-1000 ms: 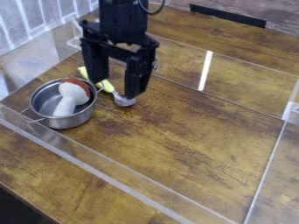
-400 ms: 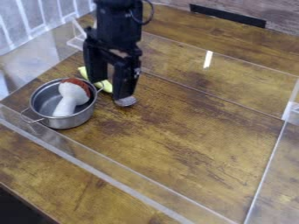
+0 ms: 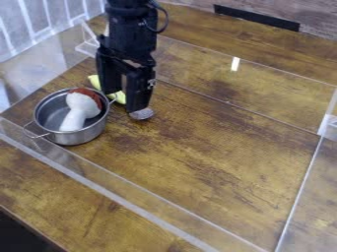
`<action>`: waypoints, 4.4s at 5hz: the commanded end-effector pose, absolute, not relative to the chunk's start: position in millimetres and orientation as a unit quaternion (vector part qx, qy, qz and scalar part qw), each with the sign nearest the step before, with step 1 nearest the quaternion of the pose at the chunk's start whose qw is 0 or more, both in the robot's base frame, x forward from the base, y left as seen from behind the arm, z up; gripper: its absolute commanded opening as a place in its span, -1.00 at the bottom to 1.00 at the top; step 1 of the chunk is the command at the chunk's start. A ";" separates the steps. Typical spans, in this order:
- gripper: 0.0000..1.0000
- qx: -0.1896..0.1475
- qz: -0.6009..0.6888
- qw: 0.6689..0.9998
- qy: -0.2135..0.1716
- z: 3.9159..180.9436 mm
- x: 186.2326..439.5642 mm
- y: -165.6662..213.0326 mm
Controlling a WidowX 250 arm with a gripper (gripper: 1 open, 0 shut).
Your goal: Move the green spoon to the left
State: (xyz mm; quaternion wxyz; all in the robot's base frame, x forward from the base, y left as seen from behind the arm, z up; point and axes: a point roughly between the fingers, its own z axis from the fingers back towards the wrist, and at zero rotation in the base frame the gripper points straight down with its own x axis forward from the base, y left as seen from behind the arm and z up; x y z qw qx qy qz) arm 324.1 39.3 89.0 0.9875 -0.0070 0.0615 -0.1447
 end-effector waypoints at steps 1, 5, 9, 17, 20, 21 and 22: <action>1.00 0.000 -0.130 0.991 0.031 104.1 333.7 54.7; 1.00 -0.023 -0.156 0.987 0.034 59.5 340.4 82.6; -1.00 -0.051 -0.127 0.990 0.027 59.2 333.7 96.7; -1.00 -0.089 -0.033 0.995 -0.026 79.6 323.4 105.0; -1.00 -0.102 -0.083 0.991 -0.036 68.8 358.9 104.6; -1.00 -0.106 -0.117 0.987 -0.036 70.6 367.9 97.6; -1.00 -0.111 -0.149 0.982 -0.034 71.6 374.1 91.3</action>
